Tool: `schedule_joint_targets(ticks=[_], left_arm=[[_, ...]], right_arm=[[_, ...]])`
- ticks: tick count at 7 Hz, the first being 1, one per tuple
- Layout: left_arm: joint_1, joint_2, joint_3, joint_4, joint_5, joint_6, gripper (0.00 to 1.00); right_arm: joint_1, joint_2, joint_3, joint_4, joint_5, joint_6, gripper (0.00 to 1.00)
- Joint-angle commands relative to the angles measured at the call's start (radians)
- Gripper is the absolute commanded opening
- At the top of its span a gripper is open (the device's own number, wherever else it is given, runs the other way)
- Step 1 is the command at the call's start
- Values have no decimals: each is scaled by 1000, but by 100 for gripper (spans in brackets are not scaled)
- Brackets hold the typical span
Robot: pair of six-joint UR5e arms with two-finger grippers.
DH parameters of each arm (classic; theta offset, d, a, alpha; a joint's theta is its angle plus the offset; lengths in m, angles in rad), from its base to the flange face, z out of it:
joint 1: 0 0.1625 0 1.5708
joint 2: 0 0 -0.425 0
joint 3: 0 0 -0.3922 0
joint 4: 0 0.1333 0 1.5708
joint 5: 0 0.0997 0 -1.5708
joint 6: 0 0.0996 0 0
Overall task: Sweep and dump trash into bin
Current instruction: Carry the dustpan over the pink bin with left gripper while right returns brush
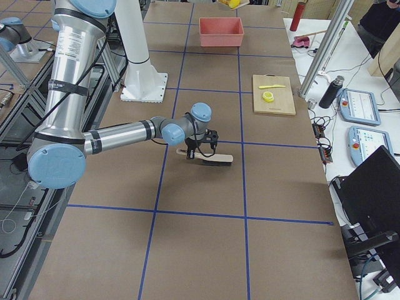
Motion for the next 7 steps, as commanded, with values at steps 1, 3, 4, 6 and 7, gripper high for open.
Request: schedule_joint_targets(ticks=[1, 3, 4, 6, 7], left_arm=[[-26, 110, -1, 119, -5, 205, 0], [-115, 118, -97, 463, -2, 490, 0], [-149, 103, -148, 626, 12, 622, 0], [-174, 69, -220, 872, 137, 779, 0], [-183, 34, -236, 979, 173, 848, 0]], right_arm=[[-22, 58, -50, -2, -15, 6, 0], [-31, 79, -69, -6, -13, 29, 23], [-30, 79, -69, -3, -10, 29, 49], [-27, 69, -63, -2, -8, 27, 59], [-25, 64, -57, 0, -8, 29, 66]])
